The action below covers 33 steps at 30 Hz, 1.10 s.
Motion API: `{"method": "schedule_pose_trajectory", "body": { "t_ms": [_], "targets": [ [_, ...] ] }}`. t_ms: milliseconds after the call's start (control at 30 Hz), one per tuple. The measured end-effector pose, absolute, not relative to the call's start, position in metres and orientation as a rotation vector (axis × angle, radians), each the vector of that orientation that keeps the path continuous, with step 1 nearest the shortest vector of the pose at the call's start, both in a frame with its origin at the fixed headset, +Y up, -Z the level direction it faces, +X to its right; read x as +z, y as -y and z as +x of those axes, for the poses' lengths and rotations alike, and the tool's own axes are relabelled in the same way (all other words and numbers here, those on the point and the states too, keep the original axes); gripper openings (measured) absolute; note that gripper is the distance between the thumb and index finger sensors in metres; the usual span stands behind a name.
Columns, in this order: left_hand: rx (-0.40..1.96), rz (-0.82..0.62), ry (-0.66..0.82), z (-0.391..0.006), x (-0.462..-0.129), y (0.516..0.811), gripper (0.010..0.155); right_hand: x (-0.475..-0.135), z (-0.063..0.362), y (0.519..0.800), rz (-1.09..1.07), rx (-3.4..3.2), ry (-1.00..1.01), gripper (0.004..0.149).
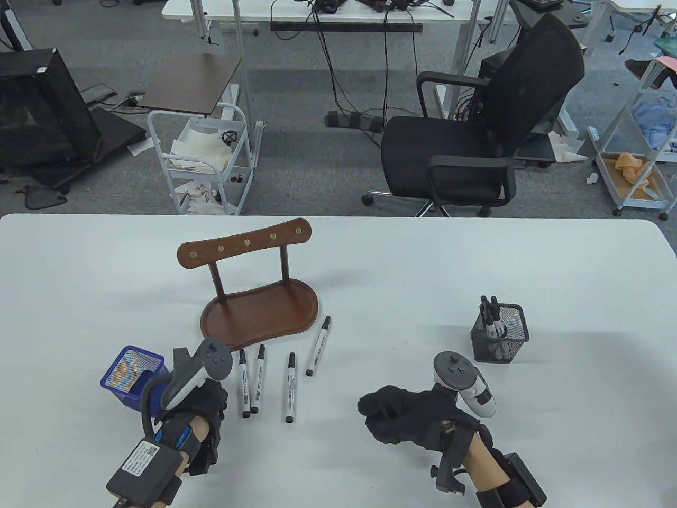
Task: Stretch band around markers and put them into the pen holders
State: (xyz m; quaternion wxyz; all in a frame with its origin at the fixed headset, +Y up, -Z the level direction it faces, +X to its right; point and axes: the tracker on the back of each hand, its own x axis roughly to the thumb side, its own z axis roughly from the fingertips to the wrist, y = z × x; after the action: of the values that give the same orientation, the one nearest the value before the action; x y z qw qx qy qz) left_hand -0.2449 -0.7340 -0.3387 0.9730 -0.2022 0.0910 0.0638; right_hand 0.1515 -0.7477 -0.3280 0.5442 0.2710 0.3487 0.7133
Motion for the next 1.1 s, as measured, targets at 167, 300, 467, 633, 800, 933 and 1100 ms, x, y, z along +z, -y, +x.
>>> {"method": "schedule_pose_trajectory", "body": {
  "t_ms": [167,300,467,633,800,933,1100],
  "targets": [
    [0.107,-0.409,-0.207,-0.244,-0.340,0.737,0.065,-0.327,0.151,0.748,0.646,1.695,-0.835,0.056],
    [0.083,-0.431,-0.229,-0.242,-0.342,0.742,0.063,-0.327,0.151,0.748,0.647,1.707,-0.837,0.056],
    [0.017,-0.408,-0.263,-0.240,-0.343,0.744,0.058,-0.327,0.151,0.748,0.651,1.705,-0.839,0.055],
    [-0.011,-0.400,-0.284,-0.239,-0.345,0.745,0.055,-0.327,0.151,0.748,0.655,1.703,-0.844,0.055],
    [-0.015,-0.406,-0.299,-0.239,-0.347,0.747,0.054,-0.326,0.151,0.748,0.659,1.704,-0.848,0.054],
    [-0.002,-0.432,-0.306,-0.242,-0.350,0.747,0.053,-0.326,0.151,0.748,0.661,1.705,-0.849,0.054],
    [0.012,-0.473,-0.310,-0.242,-0.351,0.746,0.054,-0.326,0.151,0.748,0.655,1.703,-0.850,0.054]
  ]
}}
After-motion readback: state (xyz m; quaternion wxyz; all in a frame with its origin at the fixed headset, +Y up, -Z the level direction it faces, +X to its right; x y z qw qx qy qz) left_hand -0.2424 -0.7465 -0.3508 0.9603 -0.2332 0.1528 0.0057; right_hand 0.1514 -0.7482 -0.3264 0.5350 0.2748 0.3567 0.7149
